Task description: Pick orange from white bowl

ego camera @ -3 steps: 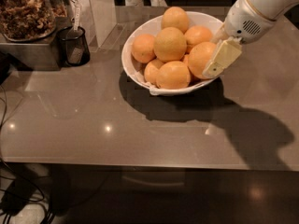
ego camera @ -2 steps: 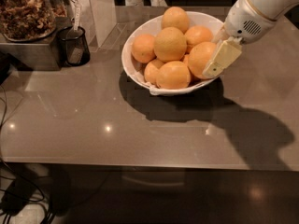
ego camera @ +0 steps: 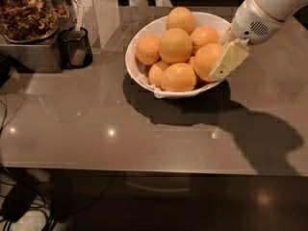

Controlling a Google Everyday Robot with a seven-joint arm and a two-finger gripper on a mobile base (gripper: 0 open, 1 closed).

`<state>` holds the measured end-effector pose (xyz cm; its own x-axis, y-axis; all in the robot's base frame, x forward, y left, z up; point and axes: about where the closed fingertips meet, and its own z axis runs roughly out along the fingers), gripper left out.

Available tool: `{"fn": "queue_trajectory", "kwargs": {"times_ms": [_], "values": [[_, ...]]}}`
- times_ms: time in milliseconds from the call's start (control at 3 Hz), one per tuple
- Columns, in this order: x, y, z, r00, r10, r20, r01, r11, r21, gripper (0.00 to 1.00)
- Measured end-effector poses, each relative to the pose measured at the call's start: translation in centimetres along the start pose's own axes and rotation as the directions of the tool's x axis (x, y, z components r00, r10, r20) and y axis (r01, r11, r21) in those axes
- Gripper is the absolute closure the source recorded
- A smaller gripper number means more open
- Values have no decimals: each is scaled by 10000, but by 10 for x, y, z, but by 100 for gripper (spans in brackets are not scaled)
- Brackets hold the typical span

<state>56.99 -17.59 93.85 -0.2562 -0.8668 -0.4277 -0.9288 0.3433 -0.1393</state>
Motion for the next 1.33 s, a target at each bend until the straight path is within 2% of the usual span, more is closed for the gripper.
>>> {"fn": "queue_trajectory", "kwargs": {"times_ms": [333,667,1333], "values": [[-6,5,-11,9980,-328,543,336,9993,-141,100],[-12,12,-30,9910,-588,1204,597,9982,-42,100],[-14,20,-55,9699,-767,2313,799,9968,-45,100]]}}
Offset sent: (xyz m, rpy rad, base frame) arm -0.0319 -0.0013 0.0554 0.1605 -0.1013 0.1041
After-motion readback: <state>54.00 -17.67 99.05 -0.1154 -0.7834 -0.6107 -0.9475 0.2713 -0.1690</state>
